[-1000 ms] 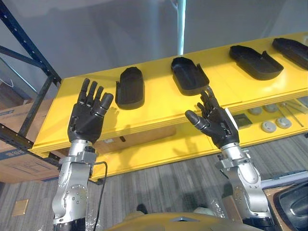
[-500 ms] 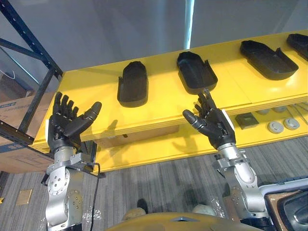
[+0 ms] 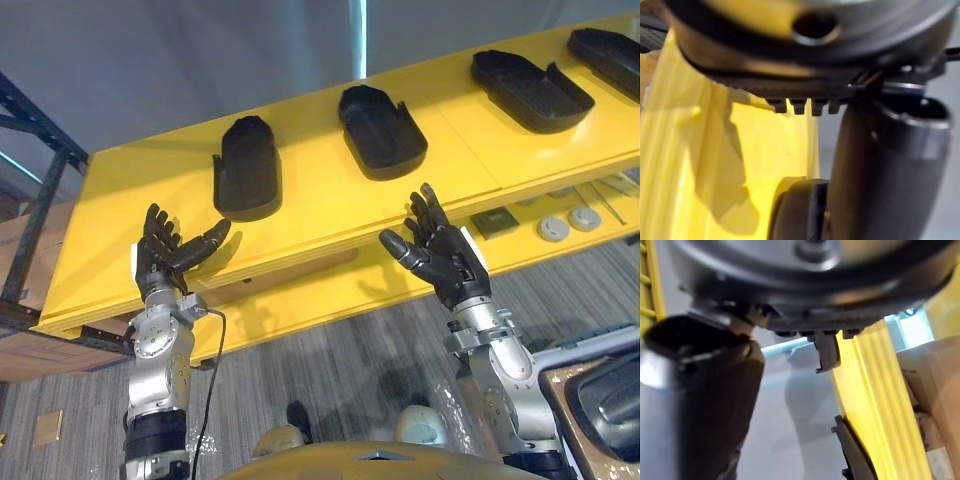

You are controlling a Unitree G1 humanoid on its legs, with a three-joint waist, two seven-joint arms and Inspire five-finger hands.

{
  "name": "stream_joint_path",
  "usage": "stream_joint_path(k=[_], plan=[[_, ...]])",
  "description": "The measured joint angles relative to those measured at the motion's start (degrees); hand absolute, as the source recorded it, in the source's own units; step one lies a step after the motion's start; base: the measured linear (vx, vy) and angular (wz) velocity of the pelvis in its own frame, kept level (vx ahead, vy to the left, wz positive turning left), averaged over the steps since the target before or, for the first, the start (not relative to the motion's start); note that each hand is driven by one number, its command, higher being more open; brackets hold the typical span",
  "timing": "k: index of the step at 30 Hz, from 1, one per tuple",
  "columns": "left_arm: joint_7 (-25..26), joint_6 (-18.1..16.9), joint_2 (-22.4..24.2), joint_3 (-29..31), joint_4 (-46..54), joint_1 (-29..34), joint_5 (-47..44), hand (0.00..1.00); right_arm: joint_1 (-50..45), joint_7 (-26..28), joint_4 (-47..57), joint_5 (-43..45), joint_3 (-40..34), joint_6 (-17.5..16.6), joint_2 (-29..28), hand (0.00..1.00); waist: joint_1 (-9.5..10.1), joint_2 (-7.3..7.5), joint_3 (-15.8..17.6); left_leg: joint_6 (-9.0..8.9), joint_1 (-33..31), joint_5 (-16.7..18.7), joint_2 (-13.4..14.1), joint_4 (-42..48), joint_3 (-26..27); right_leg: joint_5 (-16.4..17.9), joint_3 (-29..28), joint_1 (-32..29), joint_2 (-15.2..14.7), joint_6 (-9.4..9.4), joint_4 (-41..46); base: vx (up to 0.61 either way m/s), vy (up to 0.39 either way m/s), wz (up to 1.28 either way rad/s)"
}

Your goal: Walk over and take three plastic housings, then place them on the shelf

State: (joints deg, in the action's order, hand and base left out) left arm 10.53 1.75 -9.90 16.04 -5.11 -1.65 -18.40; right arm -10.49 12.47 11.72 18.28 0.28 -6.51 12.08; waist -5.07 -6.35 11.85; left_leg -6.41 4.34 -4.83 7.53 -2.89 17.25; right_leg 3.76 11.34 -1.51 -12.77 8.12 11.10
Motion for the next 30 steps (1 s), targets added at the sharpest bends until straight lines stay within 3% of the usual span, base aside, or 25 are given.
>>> stream_joint_path(k=[5, 11, 18, 30], plan=[[1.1, -2.9, -2.0, 0.0, -6.1, -4.8, -4.0, 1.0, 0.2, 0.1, 0.0, 0.0, -0.3, 0.0, 1.6, 1.0, -0.21, 0.05, 1.5, 0.1, -0.1, 0.1, 0.0, 0.4, 0.5, -0.1, -0.7, -0.4, 0.0, 0.06, 0.1, -0.03, 0.005, -0.06], [1.3, -6.6, -3.0, 0.0, -8.4, -5.3, -4.0, 1.0, 0.7, 1.0, 0.3, 0.1, -0.2, 0.0, 1.6, 1.0, -0.33, 0.36, 2.4, -0.04, -0.1, 0.6, 0.1, 0.7, 2.0, -1.6, -2.1, -0.3, 0.4, 0.31, -1.6, -0.01, 0.015, -0.11], [-2.5, -7.1, -5.2, 0.0, -10.1, -7.6, -4.9, 1.0, 1.9, 1.3, 0.5, 0.1, -0.1, 0.0, 1.6, 1.0, -0.36, 0.89, 3.2, 0.06, -0.9, 0.5, 0.1, 0.7, 2.8, -4.2, -2.5, 0.4, 0.8, 0.49, -5.5, -0.01, 0.013, -0.05], [-11.1, -6.4, -8.6, 0.0, -10.1, -7.3, -10.8, 1.0, 2.4, 1.4, 3.4, 0.1, -0.2, -0.1, 1.6, 1.0, 0.1, 1.65, 3.7, 0.04, -0.7, 0.5, 0.1, 0.7, 2.8, -5.5, -2.2, 1.7, 0.9, 0.53, -7.4, 0.0, 0.002, 0.01]])
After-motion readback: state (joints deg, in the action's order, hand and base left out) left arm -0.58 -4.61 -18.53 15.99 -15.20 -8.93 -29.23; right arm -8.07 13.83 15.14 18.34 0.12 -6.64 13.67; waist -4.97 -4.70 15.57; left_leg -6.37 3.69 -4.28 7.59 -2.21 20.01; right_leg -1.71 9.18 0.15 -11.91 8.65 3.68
